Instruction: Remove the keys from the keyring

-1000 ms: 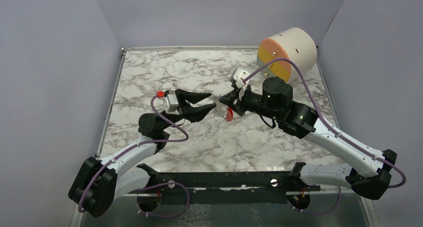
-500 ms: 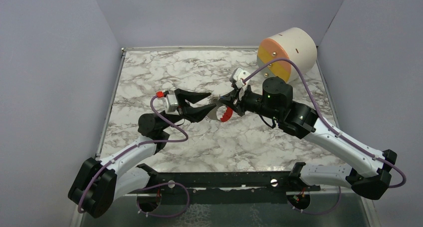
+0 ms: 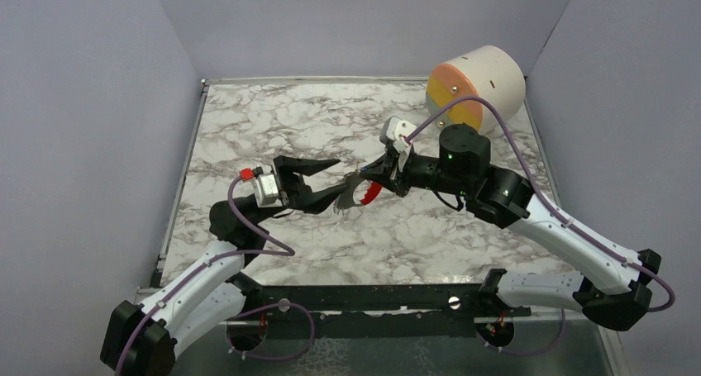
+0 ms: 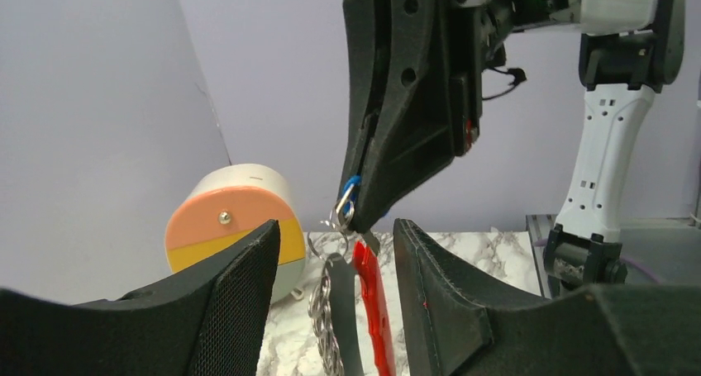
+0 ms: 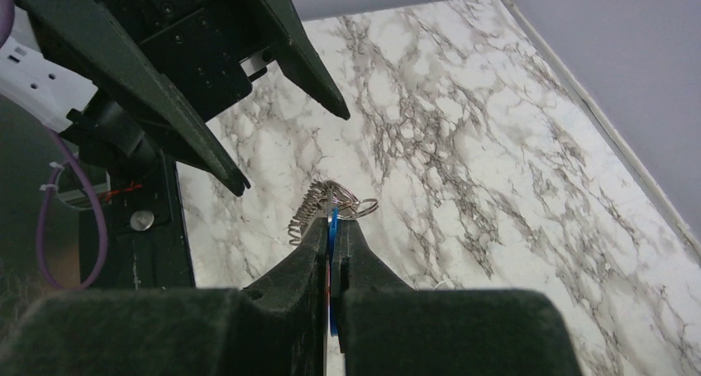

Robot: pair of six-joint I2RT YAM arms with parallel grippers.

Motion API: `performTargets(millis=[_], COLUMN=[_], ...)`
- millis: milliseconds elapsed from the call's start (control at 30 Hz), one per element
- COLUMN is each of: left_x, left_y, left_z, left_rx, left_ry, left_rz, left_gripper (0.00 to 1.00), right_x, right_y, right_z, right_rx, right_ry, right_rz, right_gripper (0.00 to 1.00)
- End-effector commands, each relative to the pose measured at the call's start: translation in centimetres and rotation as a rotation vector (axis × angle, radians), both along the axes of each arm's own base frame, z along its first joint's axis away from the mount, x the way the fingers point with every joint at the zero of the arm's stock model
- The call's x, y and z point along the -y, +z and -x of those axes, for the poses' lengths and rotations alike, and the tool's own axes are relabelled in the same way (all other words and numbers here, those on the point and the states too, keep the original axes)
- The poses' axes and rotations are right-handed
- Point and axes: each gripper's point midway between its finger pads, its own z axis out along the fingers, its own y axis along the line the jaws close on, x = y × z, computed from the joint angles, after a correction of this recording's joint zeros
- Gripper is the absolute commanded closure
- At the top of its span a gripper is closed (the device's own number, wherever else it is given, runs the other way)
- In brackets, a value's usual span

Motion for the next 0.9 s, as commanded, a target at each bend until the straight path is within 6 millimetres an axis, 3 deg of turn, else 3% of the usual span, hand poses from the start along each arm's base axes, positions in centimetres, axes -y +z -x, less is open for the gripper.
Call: performTargets(millis=[0,233,433,600,767,867], left_x=[0.1,-0.4,-1.6,-2.3,-0.9,0.1], left_y=[0.1,-0.6,-1.4,-0.3,0.8,1.4], left_z=[1.5,1.3,-1.5,-2.9,-2.2,-0.7], left_rx=[0.050,0.073,0.040,0.044,0.052,0.065], left_ry=[-0.038,0.023,0.196,0.280,0.184,0.077], left_rz=[-0.053,-0.102,-0.130,-0.121,-0.138,-0.147], left_gripper=[0.44,0.44,0.45,0.43,0.42,0.42], right_x=[0.0,0.0,1.3,1.3,0.6,0.4], right_y=[2.7,2.2,2.7,2.1,1.4,1.5], right_z=[1.9,1.5,1.7,3.0,3.8,4.0], right_rx=[0.037,-0.039,-0.072,-0.088,-0.095,-0.087], right_ry=[0.100,0.088,0.039,0.102,0.179,0.198], right_rz=[-0.014,0.112,0.188,0.211,0.229,0.226], right_gripper=[0.99,0.99,0.99,0.99,0.99,0.99])
